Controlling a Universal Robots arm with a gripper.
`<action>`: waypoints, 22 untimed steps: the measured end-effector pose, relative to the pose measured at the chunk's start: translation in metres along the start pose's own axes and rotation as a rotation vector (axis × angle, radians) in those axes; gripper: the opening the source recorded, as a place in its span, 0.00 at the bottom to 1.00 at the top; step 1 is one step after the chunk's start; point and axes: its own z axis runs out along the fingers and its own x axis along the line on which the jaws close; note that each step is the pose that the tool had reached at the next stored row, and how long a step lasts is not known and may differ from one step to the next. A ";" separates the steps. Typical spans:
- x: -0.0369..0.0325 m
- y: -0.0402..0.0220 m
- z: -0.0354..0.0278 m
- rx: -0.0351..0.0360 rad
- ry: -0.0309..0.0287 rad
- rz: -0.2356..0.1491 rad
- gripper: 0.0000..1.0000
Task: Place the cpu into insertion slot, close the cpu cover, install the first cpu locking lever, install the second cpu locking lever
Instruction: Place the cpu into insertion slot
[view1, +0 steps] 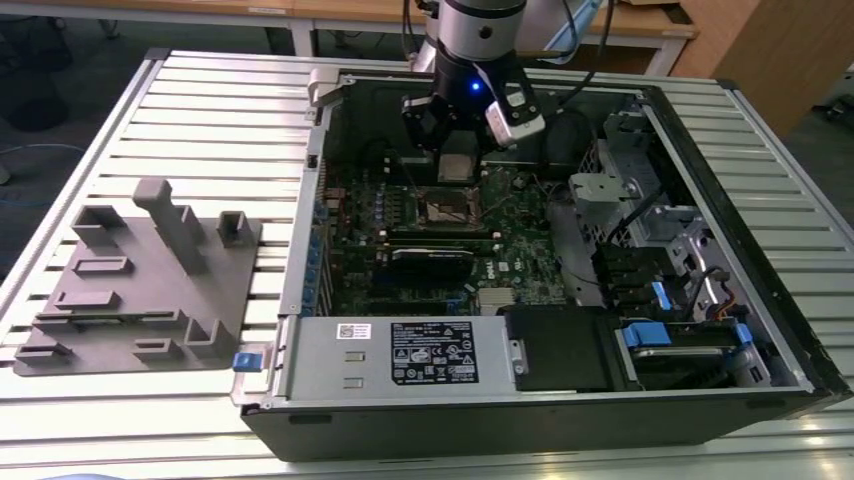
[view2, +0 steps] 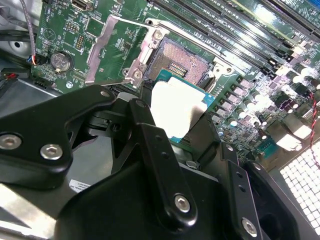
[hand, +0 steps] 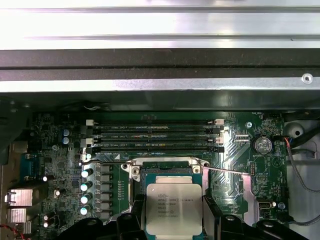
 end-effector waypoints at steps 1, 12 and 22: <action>0.0000 0.0000 0.0001 -0.0001 -0.0001 0.000 0.54; 0.0001 -0.0002 0.0030 0.0040 -0.0128 0.152 0.54; 0.0002 -0.0006 0.0069 0.0090 -0.0279 0.335 0.54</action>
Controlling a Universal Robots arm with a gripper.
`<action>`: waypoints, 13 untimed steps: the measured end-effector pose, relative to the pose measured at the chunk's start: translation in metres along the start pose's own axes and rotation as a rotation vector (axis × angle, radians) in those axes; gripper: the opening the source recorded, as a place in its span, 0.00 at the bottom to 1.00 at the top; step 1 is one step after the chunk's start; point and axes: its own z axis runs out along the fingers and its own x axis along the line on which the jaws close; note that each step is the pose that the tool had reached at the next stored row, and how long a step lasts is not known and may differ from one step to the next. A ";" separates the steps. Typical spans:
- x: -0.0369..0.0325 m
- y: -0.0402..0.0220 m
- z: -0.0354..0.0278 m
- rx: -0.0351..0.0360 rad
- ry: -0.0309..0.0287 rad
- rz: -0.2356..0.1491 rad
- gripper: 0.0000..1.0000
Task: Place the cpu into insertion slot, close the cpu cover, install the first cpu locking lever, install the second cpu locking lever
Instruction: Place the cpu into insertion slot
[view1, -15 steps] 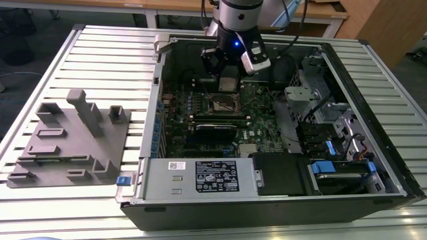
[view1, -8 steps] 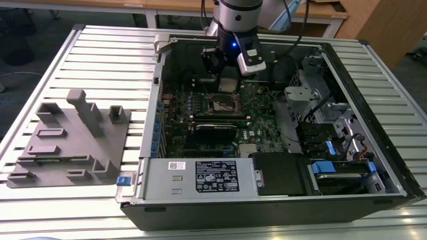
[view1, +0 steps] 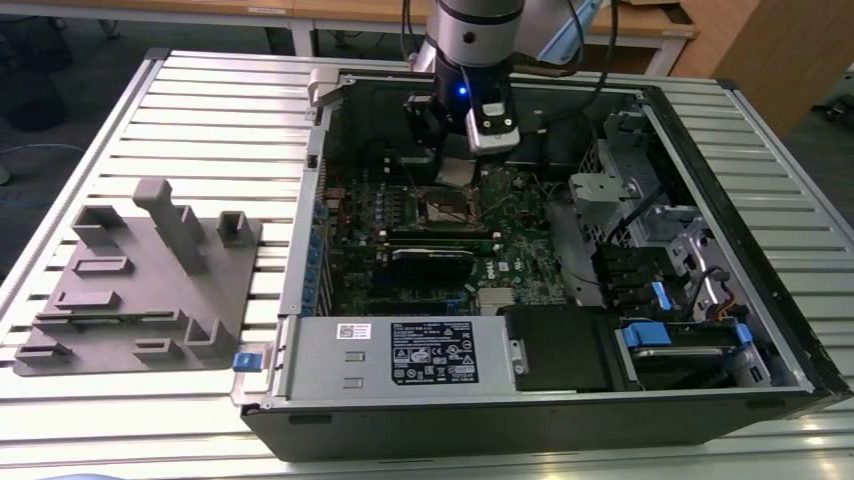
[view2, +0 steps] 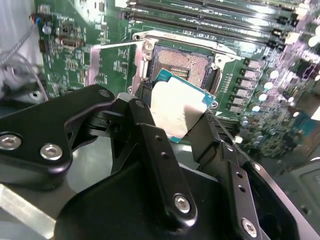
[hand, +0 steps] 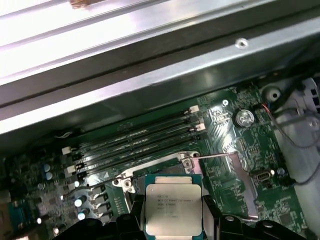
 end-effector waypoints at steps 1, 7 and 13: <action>0.0000 0.0000 0.0003 0.0004 -0.0014 0.016 0.54; 0.0000 -0.0001 0.0011 0.0022 -0.0065 0.078 0.54; 0.0001 -0.0001 0.0012 0.0021 -0.0066 0.079 0.54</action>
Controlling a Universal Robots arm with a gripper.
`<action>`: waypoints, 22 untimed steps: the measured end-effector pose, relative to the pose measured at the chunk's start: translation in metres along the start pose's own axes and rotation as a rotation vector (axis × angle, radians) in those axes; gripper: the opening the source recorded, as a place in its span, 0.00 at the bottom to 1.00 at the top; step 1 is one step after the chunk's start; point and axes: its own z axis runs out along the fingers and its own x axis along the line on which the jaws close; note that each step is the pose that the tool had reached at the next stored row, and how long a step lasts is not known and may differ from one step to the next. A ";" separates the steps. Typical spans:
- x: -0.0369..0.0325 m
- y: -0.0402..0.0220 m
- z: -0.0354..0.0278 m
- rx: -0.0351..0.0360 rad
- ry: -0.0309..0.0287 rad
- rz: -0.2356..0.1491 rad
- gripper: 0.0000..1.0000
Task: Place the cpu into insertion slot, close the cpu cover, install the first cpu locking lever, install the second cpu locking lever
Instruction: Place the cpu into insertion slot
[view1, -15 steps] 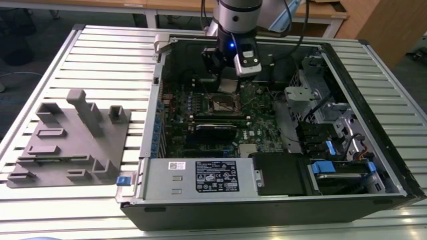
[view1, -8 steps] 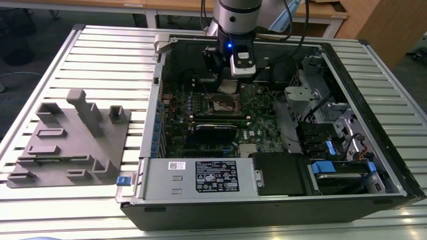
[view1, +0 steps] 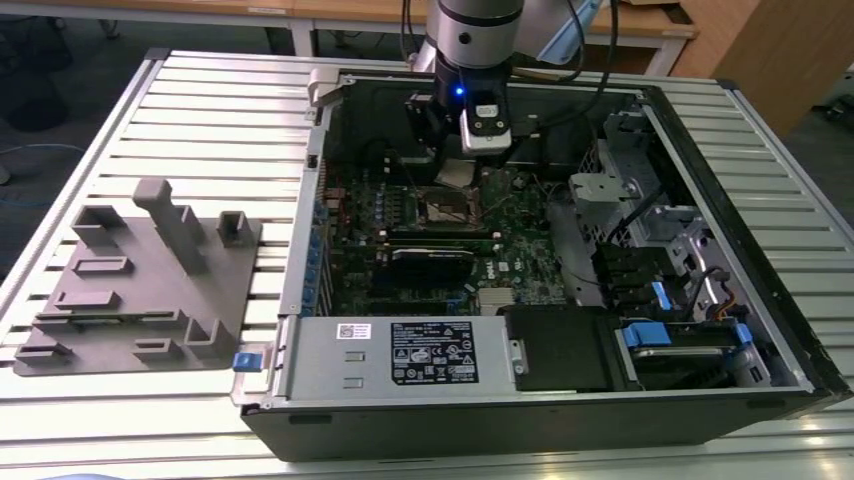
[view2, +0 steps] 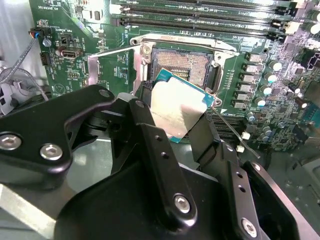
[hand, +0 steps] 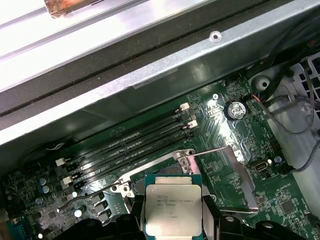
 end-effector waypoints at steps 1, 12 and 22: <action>0.0000 0.0000 0.0001 0.0002 -0.0008 0.009 0.54; 0.0001 -0.0002 0.0020 0.0055 -0.0168 0.201 0.54; 0.0001 -0.0003 0.0041 0.0103 -0.0318 0.381 0.54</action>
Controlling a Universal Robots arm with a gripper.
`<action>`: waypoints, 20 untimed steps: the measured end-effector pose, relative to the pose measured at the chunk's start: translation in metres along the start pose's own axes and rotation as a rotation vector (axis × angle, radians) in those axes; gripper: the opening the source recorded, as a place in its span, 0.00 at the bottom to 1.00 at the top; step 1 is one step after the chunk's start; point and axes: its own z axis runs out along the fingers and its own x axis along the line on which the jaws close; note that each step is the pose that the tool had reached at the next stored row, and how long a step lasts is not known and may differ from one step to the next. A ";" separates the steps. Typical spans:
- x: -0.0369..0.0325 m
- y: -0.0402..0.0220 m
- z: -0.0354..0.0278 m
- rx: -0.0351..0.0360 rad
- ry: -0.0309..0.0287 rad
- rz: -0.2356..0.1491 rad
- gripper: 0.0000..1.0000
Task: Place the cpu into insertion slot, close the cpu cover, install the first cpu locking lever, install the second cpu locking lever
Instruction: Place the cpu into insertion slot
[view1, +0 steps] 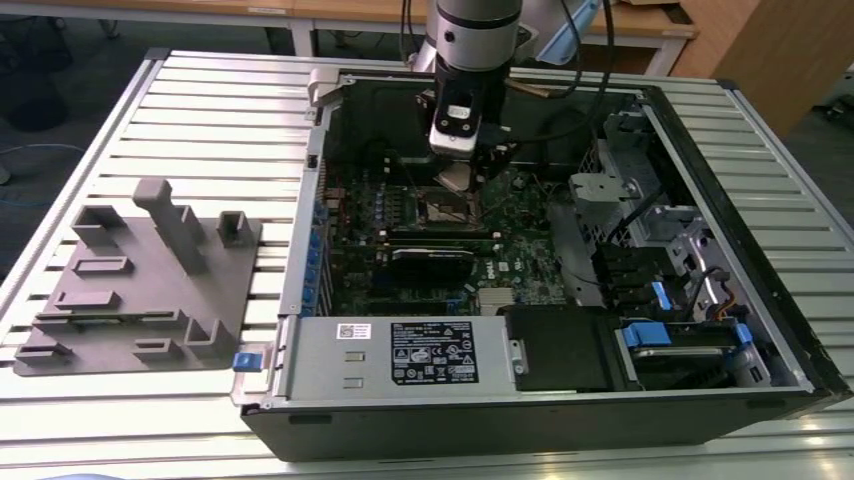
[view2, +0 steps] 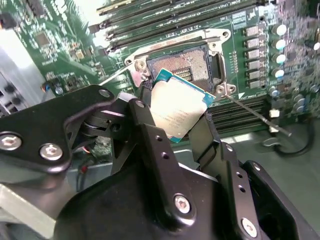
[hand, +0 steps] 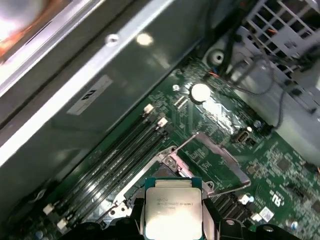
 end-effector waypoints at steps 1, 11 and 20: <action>0.0000 0.0000 0.0002 0.0005 -0.0015 0.018 0.54; 0.0001 -0.0001 0.0019 0.0053 -0.0167 0.200 0.54; 0.0001 -0.0003 0.0032 0.0098 -0.0303 0.363 0.54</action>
